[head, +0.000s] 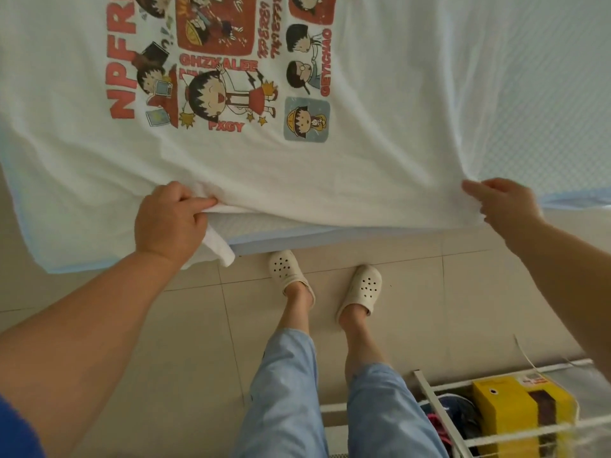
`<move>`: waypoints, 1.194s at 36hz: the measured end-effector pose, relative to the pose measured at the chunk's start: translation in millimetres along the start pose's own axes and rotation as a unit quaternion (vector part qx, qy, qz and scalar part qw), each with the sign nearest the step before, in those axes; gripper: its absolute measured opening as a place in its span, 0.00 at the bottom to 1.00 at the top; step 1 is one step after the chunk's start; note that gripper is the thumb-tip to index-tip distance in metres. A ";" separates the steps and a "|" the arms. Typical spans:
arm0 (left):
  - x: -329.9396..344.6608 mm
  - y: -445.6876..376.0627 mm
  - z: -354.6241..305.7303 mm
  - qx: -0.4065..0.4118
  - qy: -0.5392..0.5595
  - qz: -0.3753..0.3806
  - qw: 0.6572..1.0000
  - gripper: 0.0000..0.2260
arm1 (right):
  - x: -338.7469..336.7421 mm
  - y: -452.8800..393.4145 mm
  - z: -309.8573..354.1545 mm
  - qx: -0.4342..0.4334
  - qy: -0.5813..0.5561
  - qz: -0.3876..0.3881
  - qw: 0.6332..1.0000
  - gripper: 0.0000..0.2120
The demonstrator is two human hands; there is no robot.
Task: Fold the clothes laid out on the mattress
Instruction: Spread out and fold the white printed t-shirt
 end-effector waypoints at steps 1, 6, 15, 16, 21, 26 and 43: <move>-0.5 1.2 0.7 0.003 0.004 0.001 1.000 0.12 | 2.6 -0.3 4.7 -0.007 0.017 0.014 1.000 0.12; 0.9 2.8 4.7 0.010 0.014 -0.005 1.000 0.12 | 1.7 -7.7 24.3 -0.051 -0.023 -0.052 0.997 0.13; 14.7 14.1 8.4 0.004 0.021 -0.035 0.999 0.15 | 0.8 -18.7 22.6 0.034 -0.185 -0.091 0.978 0.05; 15.1 14.2 7.2 0.003 0.019 -0.035 0.999 0.15 | 1.1 -17.7 20.6 0.041 -0.192 -0.085 0.977 0.06; 13.0 10.5 -3.0 0.006 0.011 -0.036 0.999 0.15 | -0.2 -8.2 7.4 0.061 -0.242 -0.023 0.968 0.10; 13.1 6.4 -12.9 0.015 -0.025 -0.018 0.999 0.11 | -3.3 7.0 -10.0 0.026 -0.088 0.084 0.992 0.14; -5.5 17.3 0.0 -0.062 -0.003 -0.054 0.997 0.09 | -28.6 3.2 -7.6 0.044 -0.320 0.168 0.931 0.07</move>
Point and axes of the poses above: each hand's wrist, its own y-axis away from the middle knuckle, its own x-axis out of the palm, z = x × y, the point moved 1 cm from there along -y, towards the middle knuckle, and after that the axes turned 12 degrees about -y, right-handed, at the moved point
